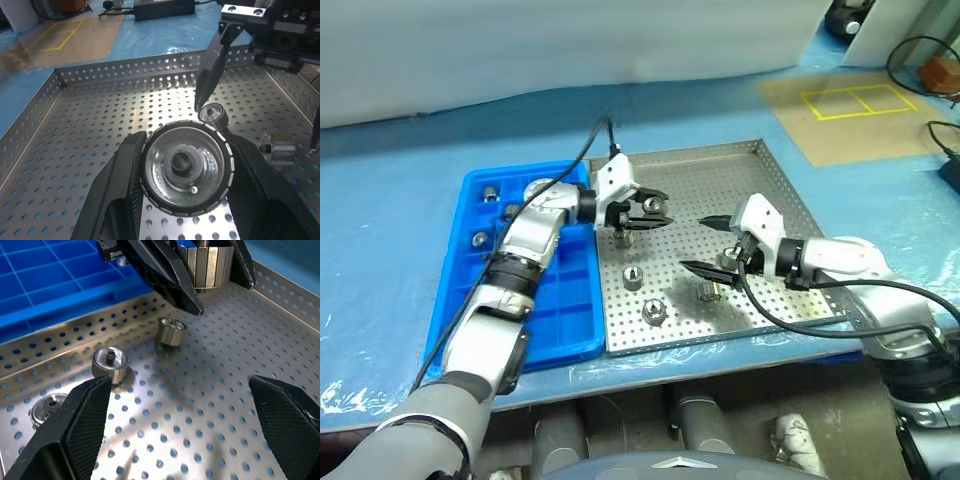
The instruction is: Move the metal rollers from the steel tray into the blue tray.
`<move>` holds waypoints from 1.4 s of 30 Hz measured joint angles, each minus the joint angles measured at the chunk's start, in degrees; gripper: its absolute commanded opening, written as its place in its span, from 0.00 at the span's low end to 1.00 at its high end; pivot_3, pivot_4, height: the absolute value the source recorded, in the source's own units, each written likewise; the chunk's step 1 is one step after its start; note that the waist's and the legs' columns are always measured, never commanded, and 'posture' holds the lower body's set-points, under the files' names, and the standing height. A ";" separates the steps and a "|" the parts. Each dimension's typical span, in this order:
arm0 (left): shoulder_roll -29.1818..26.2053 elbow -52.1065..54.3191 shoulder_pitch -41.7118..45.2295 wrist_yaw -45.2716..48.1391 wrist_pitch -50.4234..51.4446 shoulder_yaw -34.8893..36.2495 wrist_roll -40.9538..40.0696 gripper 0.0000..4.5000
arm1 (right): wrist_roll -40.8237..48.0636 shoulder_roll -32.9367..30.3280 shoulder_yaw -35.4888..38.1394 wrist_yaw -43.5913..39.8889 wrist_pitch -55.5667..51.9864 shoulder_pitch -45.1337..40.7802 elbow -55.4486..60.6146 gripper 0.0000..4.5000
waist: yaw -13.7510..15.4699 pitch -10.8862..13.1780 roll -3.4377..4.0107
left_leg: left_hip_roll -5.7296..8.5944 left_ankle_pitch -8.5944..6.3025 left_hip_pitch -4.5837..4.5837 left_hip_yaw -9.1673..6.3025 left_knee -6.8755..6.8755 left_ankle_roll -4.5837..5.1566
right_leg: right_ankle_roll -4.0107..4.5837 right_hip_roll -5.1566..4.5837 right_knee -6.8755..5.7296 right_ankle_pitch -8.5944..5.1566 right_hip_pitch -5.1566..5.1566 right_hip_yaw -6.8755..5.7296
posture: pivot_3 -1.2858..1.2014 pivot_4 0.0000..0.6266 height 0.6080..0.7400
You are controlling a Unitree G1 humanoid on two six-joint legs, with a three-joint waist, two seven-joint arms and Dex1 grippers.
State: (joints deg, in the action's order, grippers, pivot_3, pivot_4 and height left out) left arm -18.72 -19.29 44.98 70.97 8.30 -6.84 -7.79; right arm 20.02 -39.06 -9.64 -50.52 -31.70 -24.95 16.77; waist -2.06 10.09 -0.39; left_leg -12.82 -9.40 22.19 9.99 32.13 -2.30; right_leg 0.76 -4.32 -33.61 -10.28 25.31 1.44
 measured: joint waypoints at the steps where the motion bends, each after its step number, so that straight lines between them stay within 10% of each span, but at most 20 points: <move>1: -1.81 3.32 -1.82 -0.25 1.74 0.26 -0.39 0.41 | -0.42 1.60 -1.14 -0.89 0.89 -2.23 -2.00 1.00 | 0.16 0.01 -0.01 | -0.01 0.03 -0.05 0.00 0.01 -0.05 | 0.00 0.01 -0.07 0.00 0.01 0.01 | 0.47 0.24 1.00; 15: -16.40 33.36 -31.66 -16.05 16.77 14.97 -5.33 0.41 | -7.32 22.80 -12.15 -14.85 19.55 -21.99 -31.80 1.00 | 6.69 0.11 0.00 | -0.13 0.16 0.24 -0.21 -0.07 -0.30 | 0.10 -0.04 -0.22 -0.06 0.19 -0.44 | 0.62 0.24 1.00; 37: -20.49 24.21 -39.37 -21.79 10.32 18.45 -5.57 0.41 | -10.69 25.77 -12.35 -20.38 25.59 -23.82 -39.43 1.00 | 9.37 0.10 0.01 | -0.36 0.60 0.08 -0.93 -0.14 -1.05 | 0.39 0.06 -1.16 -0.39 0.15 -1.16 | 0.60 0.24 1.00; 42: -22.43 23.59 -39.89 -20.74 9.47 17.68 -5.20 0.77 | -10.89 25.19 -12.30 -19.76 24.98 -23.51 -38.34 1.00 | 9.03 0.09 0.00 | -0.35 0.74 -0.35 -0.93 -0.56 -1.28 | 0.05 0.07 -1.19 -0.60 0.07 -1.20 | 0.60 0.24 1.00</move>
State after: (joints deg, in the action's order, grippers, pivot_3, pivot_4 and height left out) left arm -41.16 4.30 5.09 50.23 17.76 10.84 -12.99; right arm 9.13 -13.86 -21.94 -70.28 -6.71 -48.45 -21.57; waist 6.97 10.18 -0.39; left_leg -13.17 -8.65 21.85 9.06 31.57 -3.57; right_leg 0.82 -4.25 -34.80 -10.88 25.38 0.23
